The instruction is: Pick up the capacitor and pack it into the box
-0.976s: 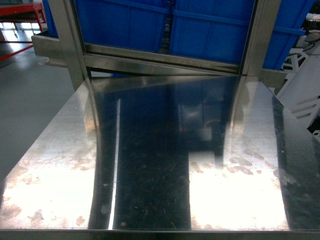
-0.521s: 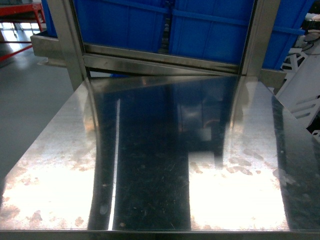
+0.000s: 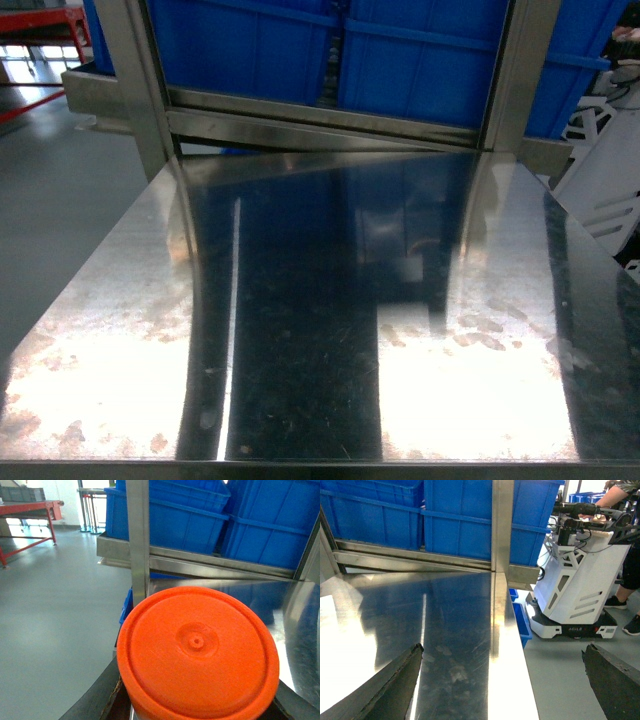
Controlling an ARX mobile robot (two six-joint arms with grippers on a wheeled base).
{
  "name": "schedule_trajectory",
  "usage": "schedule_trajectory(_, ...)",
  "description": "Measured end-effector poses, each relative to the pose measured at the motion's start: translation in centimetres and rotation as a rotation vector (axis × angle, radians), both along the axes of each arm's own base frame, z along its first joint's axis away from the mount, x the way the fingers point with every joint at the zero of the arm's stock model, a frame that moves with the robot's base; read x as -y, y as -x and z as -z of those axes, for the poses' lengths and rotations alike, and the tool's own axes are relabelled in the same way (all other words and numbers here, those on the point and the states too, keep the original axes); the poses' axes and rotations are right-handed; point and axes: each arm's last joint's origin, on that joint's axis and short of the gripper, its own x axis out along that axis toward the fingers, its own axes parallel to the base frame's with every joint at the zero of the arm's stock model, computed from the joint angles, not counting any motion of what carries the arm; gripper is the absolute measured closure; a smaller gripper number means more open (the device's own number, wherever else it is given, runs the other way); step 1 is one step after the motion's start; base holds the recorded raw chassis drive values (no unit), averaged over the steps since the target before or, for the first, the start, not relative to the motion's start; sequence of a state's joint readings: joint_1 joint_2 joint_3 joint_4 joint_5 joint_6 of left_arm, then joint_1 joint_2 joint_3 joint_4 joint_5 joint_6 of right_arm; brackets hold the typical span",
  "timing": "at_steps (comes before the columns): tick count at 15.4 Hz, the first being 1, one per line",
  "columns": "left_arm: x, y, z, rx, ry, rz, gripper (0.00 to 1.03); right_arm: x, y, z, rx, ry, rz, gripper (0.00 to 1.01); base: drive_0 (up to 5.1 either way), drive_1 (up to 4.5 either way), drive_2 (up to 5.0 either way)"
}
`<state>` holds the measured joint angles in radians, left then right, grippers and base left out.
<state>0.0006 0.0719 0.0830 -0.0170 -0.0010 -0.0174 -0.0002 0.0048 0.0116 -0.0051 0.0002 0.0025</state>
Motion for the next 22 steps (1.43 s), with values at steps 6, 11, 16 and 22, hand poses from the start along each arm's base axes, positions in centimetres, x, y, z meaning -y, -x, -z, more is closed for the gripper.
schedule_trajectory(6,0.0,0.0,1.1,0.010,0.000,0.000,0.57,0.0,0.0,0.0,0.000,0.000,0.000,0.03,0.0,0.00,0.0)
schedule_trajectory(11,0.0,0.0,1.8,0.004,0.000,0.000,0.58,0.0,0.0,0.0,0.000,0.000,0.000,0.03,0.0,0.00,0.0)
schedule_trajectory(16,0.0,0.0,1.8,0.003,0.000,0.000,0.58,0.0,0.0,0.0,0.000,0.000,0.000,0.03,0.0,0.00,0.0)
schedule_trajectory(22,0.0,0.0,1.8,0.003,0.000,0.000,0.58,0.0,0.0,0.0,0.000,0.000,0.000,0.03,0.0,0.00,0.0)
